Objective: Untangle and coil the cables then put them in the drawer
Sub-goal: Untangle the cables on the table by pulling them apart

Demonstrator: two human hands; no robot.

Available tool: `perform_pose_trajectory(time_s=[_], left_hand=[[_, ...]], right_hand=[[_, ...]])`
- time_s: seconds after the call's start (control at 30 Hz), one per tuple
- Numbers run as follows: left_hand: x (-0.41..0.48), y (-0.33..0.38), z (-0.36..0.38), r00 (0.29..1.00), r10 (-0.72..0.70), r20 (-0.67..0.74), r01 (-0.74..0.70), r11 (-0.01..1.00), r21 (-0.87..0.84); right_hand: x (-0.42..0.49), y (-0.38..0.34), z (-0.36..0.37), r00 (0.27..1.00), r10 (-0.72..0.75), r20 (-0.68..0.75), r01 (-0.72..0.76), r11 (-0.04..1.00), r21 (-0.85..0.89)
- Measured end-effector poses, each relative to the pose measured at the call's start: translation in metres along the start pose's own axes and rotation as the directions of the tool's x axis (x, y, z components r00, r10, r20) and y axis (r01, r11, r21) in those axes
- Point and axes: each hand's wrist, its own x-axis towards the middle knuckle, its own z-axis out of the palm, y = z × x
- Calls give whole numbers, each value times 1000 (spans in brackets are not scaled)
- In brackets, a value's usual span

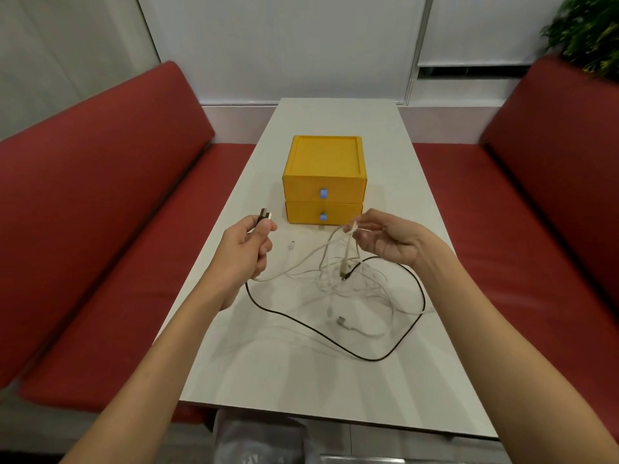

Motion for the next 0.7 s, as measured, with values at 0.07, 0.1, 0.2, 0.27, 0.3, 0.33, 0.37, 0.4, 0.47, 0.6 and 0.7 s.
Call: perform_pose_trajectory(time_s=[0.07, 0.1, 0.2, 0.27, 0.3, 0.33, 0.37, 0.4, 0.47, 0.6, 0.7], left_hand=[[-1, -1, 2, 1000, -12, 9, 11, 1000, 15], [-2, -1, 3, 1000, -15, 10, 15, 1000, 15], [-1, 1, 5, 1000, -10, 1, 10, 1000, 12], [0, 3, 5, 1000, -2, -10, 2, 1000, 17], [0, 3, 5, 1000, 0, -15, 0, 1000, 20], [1, 3, 5, 1000, 3, -21, -2, 1000, 19], [1, 3, 4, 1000, 6, -26, -5, 1000, 13], [1, 3, 3, 999, 9, -33, -9, 1000, 4], [2, 5, 2, 999, 19, -50, -20, 999, -37], [2, 16, 11, 996, 79, -51, -86, 984, -159], [5, 31, 17, 986, 156, -53, -163, 970, -182]], right_hand=[[-3, -1, 4, 998, 7, -62, -26, 950, -311], [-4, -1, 6, 997, -1, -77, -32, 901, -433], [-12, -2, 17, 1000, 3, -1, -3, 814, -580], [-21, -6, 26, 993, 48, 108, 26, 797, -603], [-26, -9, 29, 986, 74, 150, 37, 779, -627], [-30, -13, 31, 981, 98, 170, 42, 741, -670], [-32, -16, 32, 983, 104, 154, 42, 681, -731], [-33, -17, 32, 990, 78, 114, 46, 589, -807], [-30, -16, 30, 995, -90, 41, 68, 317, -946], [-22, 8, 39, 919, -262, 295, 311, 22, -950], [-7, 32, 42, 870, -248, 427, 404, -139, -904]])
